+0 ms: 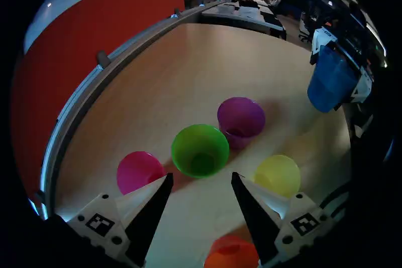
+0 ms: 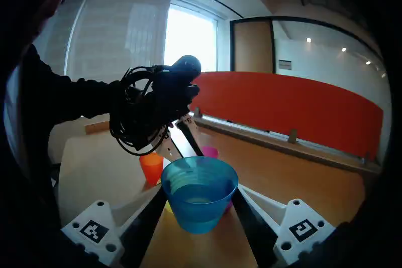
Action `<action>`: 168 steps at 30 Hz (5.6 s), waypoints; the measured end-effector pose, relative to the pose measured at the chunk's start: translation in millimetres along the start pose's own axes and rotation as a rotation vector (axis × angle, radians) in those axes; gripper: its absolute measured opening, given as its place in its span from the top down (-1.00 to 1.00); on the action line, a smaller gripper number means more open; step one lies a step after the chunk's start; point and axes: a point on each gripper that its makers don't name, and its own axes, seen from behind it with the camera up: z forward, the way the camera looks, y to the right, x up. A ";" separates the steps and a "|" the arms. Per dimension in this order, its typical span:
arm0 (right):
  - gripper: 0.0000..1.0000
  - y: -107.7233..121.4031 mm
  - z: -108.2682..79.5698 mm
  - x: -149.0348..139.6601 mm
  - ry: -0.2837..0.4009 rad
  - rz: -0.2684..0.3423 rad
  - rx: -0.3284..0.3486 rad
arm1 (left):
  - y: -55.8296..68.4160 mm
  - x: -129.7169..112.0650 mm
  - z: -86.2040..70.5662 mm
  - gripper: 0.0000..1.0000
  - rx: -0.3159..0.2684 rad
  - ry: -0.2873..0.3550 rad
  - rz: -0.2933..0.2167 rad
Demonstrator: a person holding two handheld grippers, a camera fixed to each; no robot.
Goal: Pour water
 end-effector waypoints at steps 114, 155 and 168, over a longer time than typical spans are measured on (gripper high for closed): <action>-0.77 4.6 -6.5 0.5 0.011 0.001 -0.022 | -7.6 34.1 9.1 -0.67 0.037 0.011 0.003; -0.76 0.7 -9.0 16.8 0.036 -0.010 -0.033 | -31.0 64.3 -67.8 -0.66 0.190 0.356 -0.103; -0.77 -4.2 -8.4 21.9 0.042 -0.020 -0.030 | -31.3 76.6 -96.9 -0.66 0.245 0.500 -0.124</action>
